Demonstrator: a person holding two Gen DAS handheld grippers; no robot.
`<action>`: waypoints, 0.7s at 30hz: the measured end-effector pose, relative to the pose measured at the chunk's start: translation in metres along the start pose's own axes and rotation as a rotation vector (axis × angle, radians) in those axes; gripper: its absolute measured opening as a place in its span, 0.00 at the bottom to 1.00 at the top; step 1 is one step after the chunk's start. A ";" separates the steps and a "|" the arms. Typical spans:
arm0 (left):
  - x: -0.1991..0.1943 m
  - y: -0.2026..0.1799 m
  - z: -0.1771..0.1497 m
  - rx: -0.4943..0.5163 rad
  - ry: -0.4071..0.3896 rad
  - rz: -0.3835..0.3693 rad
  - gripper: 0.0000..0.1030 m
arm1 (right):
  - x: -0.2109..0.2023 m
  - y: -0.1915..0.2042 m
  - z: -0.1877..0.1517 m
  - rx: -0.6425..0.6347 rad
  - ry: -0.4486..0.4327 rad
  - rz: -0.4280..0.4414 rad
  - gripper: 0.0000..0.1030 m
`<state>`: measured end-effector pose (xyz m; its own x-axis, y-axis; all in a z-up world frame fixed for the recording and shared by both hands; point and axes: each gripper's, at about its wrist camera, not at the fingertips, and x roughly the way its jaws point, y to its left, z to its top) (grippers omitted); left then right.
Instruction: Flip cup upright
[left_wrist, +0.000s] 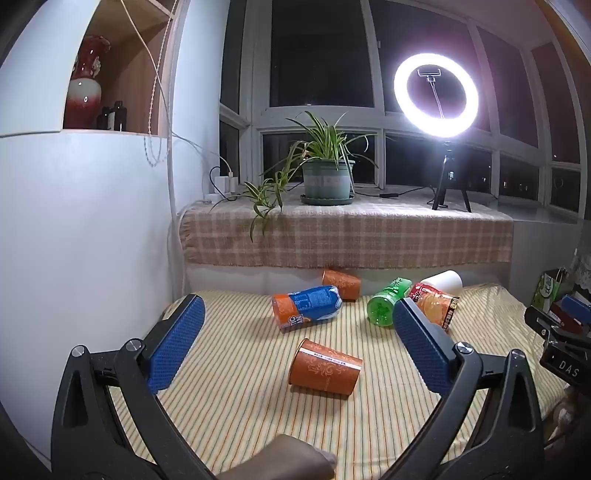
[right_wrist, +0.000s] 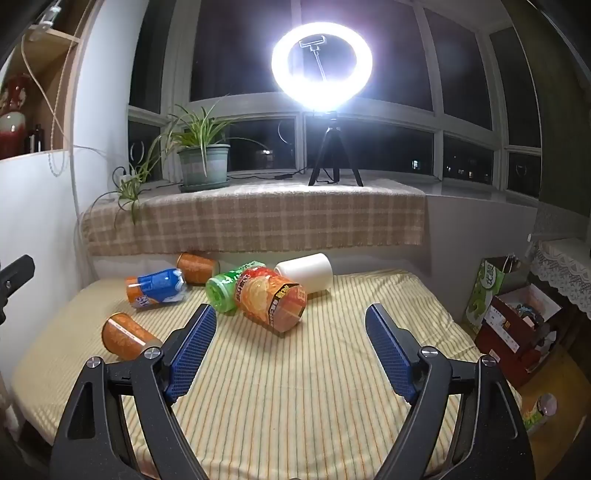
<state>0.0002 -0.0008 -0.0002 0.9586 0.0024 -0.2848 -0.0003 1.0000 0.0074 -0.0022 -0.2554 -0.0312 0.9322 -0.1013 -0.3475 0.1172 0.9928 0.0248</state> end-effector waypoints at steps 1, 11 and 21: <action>0.000 0.000 0.000 0.005 0.002 0.001 1.00 | 0.000 0.000 0.000 -0.003 0.001 -0.001 0.80; -0.005 -0.004 0.003 0.010 -0.016 0.011 1.00 | -0.001 -0.001 0.001 0.010 0.003 0.000 0.80; -0.008 -0.001 0.012 -0.003 -0.021 -0.001 1.00 | 0.000 -0.004 0.008 0.018 -0.001 0.003 0.81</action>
<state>-0.0041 -0.0020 0.0131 0.9643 0.0018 -0.2647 -0.0005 1.0000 0.0048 0.0000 -0.2598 -0.0239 0.9331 -0.0983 -0.3460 0.1204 0.9918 0.0430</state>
